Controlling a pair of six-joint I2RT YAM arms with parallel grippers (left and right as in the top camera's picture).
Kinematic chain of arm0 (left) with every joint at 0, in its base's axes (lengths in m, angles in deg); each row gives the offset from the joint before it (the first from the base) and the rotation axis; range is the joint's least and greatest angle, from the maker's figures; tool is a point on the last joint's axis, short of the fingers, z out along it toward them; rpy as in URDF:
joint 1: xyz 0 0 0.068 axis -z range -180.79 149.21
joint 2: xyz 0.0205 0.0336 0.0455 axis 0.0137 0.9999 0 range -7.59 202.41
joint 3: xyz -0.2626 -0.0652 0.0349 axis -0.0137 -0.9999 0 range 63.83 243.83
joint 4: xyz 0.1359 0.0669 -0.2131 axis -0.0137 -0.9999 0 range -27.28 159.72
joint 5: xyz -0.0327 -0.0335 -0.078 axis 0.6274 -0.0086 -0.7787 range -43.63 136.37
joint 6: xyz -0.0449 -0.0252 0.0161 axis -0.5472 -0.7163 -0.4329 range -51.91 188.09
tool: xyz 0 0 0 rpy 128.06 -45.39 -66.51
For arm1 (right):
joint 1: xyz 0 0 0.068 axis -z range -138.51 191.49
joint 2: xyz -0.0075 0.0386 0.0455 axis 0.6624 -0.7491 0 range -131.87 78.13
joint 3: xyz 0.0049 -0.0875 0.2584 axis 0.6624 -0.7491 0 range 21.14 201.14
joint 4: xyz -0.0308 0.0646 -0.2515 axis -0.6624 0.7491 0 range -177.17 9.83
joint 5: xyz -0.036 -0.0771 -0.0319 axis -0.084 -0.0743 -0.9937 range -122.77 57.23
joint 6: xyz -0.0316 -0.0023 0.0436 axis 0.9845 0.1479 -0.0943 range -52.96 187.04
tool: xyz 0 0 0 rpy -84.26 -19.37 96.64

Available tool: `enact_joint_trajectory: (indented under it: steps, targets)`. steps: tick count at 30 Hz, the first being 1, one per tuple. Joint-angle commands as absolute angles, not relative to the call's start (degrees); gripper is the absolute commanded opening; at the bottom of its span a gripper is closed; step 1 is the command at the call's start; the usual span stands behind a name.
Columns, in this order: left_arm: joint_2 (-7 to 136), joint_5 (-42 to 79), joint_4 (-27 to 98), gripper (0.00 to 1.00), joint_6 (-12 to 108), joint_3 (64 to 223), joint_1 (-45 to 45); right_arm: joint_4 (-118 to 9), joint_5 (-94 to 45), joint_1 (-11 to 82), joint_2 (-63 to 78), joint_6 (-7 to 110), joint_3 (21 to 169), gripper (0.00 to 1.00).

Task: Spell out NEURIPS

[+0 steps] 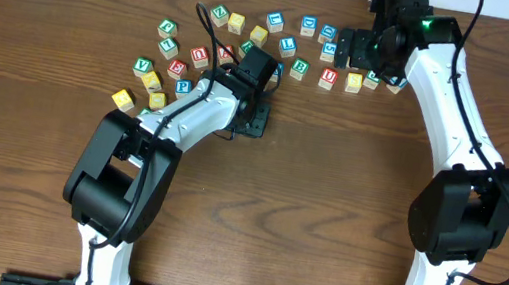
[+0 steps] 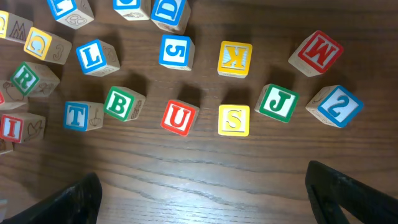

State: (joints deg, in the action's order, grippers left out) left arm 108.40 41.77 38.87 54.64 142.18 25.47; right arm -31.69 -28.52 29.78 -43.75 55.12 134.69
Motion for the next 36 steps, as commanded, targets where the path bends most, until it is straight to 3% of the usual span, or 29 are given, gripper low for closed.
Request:
enact_joint_trajectory:
  steps: [1,36]
  targets:
    - [108.1,42.9,38.7,0.31,55.0,141.9,25.4,-31.6,-28.8,29.1,-43.8,54.9,135.7,0.99]
    - [108.2,51.6,37.8,0.31,57.2,141.9,25.3,-31.6,-28.8,29.1,-43.8,54.9,135.7,0.99]
